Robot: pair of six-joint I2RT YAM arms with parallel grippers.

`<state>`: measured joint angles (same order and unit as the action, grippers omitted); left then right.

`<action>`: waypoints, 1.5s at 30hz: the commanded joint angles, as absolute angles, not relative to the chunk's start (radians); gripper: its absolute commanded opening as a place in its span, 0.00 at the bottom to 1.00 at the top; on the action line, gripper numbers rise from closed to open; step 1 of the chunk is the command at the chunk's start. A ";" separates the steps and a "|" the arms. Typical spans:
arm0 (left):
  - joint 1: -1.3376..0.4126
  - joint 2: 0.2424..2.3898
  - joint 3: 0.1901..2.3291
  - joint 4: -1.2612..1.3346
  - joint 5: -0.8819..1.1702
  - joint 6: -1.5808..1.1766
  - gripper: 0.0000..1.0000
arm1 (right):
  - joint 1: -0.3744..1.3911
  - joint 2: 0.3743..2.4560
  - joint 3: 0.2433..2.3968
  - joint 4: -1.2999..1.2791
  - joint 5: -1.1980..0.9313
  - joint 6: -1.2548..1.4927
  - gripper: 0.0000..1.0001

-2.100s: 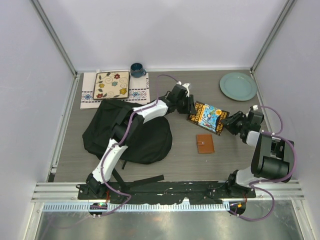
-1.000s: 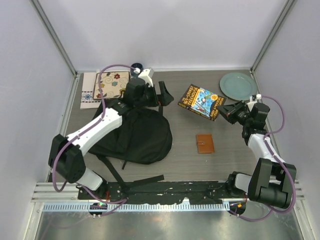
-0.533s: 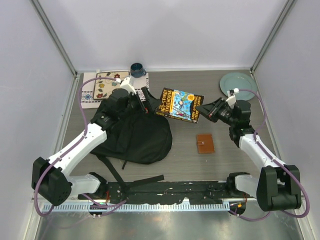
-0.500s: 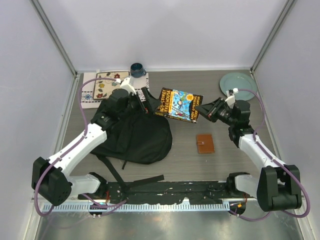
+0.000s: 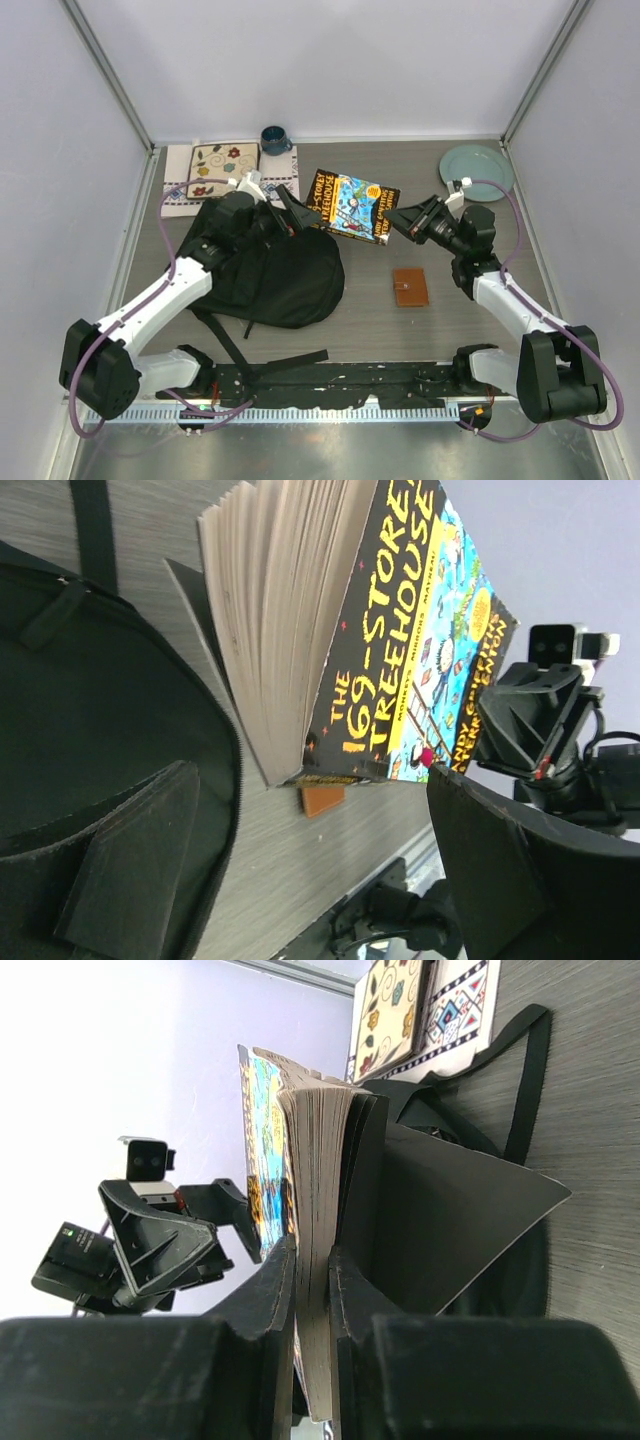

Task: Pack the student bag
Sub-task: Pick up the book from the center of the board.

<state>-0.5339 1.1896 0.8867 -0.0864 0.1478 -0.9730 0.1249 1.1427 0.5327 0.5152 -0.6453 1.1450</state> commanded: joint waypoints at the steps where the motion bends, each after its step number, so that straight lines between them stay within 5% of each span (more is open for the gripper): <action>1: -0.526 1.204 0.868 0.087 0.232 -1.077 1.00 | 0.155 1.143 0.549 0.676 -0.664 1.195 0.01; 11: -0.515 1.256 0.821 0.279 0.247 -1.155 1.00 | 0.183 1.140 0.506 0.733 -0.768 1.266 0.01; 14: -0.512 1.252 0.821 0.285 0.238 -1.134 0.90 | 0.184 1.141 0.489 0.732 -0.816 1.262 0.01; 21: -0.508 1.226 0.821 0.301 0.248 -1.083 0.47 | 0.184 1.157 0.479 0.683 -0.834 1.220 0.00; 24: -0.508 1.226 0.825 0.302 0.279 -1.060 0.15 | 0.184 1.173 0.486 0.681 -0.819 1.212 0.01; 26: -0.508 1.220 0.827 0.281 0.282 -1.042 0.02 | 0.186 1.177 0.491 0.657 -0.798 1.198 0.09; 30: -0.508 1.181 0.818 0.255 0.269 -0.991 0.00 | 0.186 1.164 0.517 0.502 -0.730 1.085 0.61; 32: -0.508 1.143 0.818 0.212 0.235 -0.967 0.00 | 0.186 1.137 0.549 0.347 -0.672 0.985 0.72; 39: -0.506 1.068 0.816 0.170 0.184 -0.913 0.00 | 0.192 1.126 0.574 0.268 -0.729 0.911 0.75; 45: -0.508 1.088 0.825 0.216 0.248 -0.928 0.00 | 0.207 1.190 0.493 0.544 -0.828 1.081 0.78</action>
<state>-0.5079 1.0939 0.8051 0.1146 0.2054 -0.9298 0.1940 1.1534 0.5365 0.3214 -0.7391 0.9821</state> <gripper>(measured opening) 0.240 0.770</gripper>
